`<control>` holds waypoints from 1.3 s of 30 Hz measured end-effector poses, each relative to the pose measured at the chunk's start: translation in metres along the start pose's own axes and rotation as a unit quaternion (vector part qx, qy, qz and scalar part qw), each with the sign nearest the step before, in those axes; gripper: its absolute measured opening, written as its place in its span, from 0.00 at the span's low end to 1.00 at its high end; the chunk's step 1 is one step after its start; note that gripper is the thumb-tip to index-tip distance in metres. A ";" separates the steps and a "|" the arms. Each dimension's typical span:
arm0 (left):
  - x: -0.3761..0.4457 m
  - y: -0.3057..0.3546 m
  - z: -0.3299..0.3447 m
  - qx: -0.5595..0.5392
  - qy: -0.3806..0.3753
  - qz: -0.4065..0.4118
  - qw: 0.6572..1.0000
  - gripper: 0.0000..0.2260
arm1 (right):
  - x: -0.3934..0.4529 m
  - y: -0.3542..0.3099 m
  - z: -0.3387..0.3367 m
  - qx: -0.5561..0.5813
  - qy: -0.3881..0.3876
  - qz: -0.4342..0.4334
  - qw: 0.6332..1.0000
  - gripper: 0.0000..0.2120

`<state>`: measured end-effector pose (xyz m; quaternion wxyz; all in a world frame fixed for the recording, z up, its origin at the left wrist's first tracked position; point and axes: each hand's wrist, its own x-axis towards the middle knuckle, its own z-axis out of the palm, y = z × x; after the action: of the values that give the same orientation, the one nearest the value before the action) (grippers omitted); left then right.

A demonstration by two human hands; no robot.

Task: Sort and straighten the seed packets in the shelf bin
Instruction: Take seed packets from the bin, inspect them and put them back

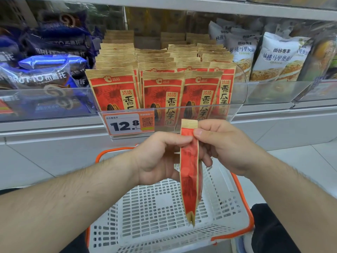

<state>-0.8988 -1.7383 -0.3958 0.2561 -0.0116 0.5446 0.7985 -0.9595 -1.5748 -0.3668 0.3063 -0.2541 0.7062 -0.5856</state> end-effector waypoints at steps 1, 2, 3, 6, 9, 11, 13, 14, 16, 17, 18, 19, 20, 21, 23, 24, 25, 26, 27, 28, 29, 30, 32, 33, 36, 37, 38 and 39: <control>0.001 -0.001 -0.002 -0.004 -0.016 0.000 1.000 0.12 | 0.000 0.001 -0.001 0.005 -0.002 0.003 1.000 0.13; 0.001 -0.003 -0.003 -0.007 -0.030 0.004 1.000 0.14 | 0.000 0.002 -0.002 0.005 -0.003 0.006 1.000 0.13; 0.002 -0.004 -0.004 -0.011 -0.040 0.003 0.999 0.17 | 0.000 0.003 -0.002 0.006 -0.004 0.006 1.000 0.13; 0.002 -0.004 -0.005 -0.017 -0.053 0.000 0.998 0.19 | 0.001 0.004 -0.004 0.013 -0.006 0.006 1.000 0.14; 0.004 -0.004 -0.003 -0.024 -0.042 -0.003 0.999 0.18 | 0.000 0.003 -0.003 0.014 -0.004 0.009 1.000 0.13; 0.005 -0.006 -0.002 -0.025 -0.024 -0.019 0.999 0.14 | -0.001 0.002 -0.001 -0.003 0.005 0.012 1.000 0.14; 0.004 -0.007 0.000 -0.027 0.008 -0.042 0.999 0.13 | -0.002 0.001 0.001 -0.041 0.021 0.024 0.999 0.15; 0.004 -0.007 0.001 -0.032 0.032 -0.057 0.997 0.12 | -0.003 0.000 0.001 -0.061 0.023 0.036 0.997 0.16; 0.003 -0.008 0.003 -0.056 0.097 -0.089 0.990 0.12 | -0.006 -0.003 -0.001 -0.111 -0.006 0.081 0.991 0.18; 0.004 -0.009 0.003 -0.068 0.128 -0.105 0.984 0.12 | -0.008 -0.006 -0.002 -0.145 -0.033 0.110 0.983 0.19; 0.004 -0.009 0.004 -0.079 0.152 -0.118 0.978 0.12 | -0.011 -0.008 -0.004 -0.182 -0.067 0.138 0.971 0.19; 0.004 -0.010 0.004 -0.090 0.175 -0.127 0.972 0.11 | -0.013 -0.010 -0.004 -0.218 -0.105 0.163 0.956 0.18; 0.004 -0.010 0.004 -0.102 0.196 -0.134 0.966 0.11 | -0.016 -0.011 -0.005 -0.251 -0.144 0.183 0.940 0.16; 0.004 -0.010 0.003 -0.115 0.213 -0.140 0.960 0.11 | -0.018 -0.012 -0.004 -0.278 -0.174 0.196 0.924 0.13; 0.006 -0.011 0.000 -0.141 0.235 -0.145 0.951 0.11 | -0.020 -0.011 -0.003 -0.307 -0.202 0.208 0.907 0.10; 0.006 -0.011 0.000 -0.152 0.241 -0.146 0.947 0.11 | -0.021 -0.010 -0.003 -0.310 -0.206 0.209 0.904 0.10; 0.006 -0.012 -0.001 -0.163 0.243 -0.146 0.945 0.10 | -0.021 -0.009 -0.004 -0.310 -0.207 0.209 0.904 0.09; 0.007 -0.012 0.000 -0.173 0.244 -0.146 0.943 0.10 | -0.020 -0.008 -0.005 -0.308 -0.210 0.208 0.904 0.08; 0.007 -0.013 0.000 -0.180 0.242 -0.147 0.942 0.10 | -0.020 -0.007 -0.007 -0.306 -0.214 0.206 0.905 0.07; 0.006 -0.013 0.000 -0.185 0.240 -0.146 0.942 0.11 | -0.020 -0.006 -0.008 -0.304 -0.219 0.203 0.905 0.07; 0.006 -0.013 0.000 -0.189 0.237 -0.146 0.942 0.11 | -0.019 -0.005 -0.009 -0.299 -0.224 0.201 0.906 0.08; 0.006 -0.013 0.001 -0.192 0.236 -0.145 0.942 0.11 | -0.019 -0.003 -0.010 -0.292 -0.228 0.200 0.907 0.08; 0.006 -0.013 0.001 -0.196 0.233 -0.144 0.942 0.10 | -0.018 -0.001 -0.012 -0.277 -0.236 0.197 0.910 0.08; 0.006 -0.013 0.001 -0.198 0.233 -0.143 0.941 0.10 | -0.017 0.000 -0.013 -0.272 -0.241 0.197 0.911 0.08; 0.006 -0.014 0.000 -0.195 0.233 -0.147 0.941 0.11 | -0.016 0.003 -0.015 -0.256 -0.250 0.199 0.912 0.08; 0.006 -0.015 -0.001 -0.188 0.232 -0.148 0.943 0.11 | -0.016 0.003 -0.016 -0.250 -0.251 0.200 0.914 0.07; 0.006 -0.015 -0.001 -0.181 0.228 -0.148 0.945 0.11 | -0.016 0.002 -0.017 -0.239 -0.249 0.199 0.917 0.07; 0.007 -0.015 -0.002 -0.173 0.217 -0.147 0.949 0.11 | -0.016 0.001 -0.018 -0.226 -0.244 0.198 0.922 0.07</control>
<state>-0.8987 -1.7329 -0.4112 0.2400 -0.3089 0.4325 0.8124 -0.9618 -1.5512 -0.3629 0.5133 -0.3065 0.7589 -0.2582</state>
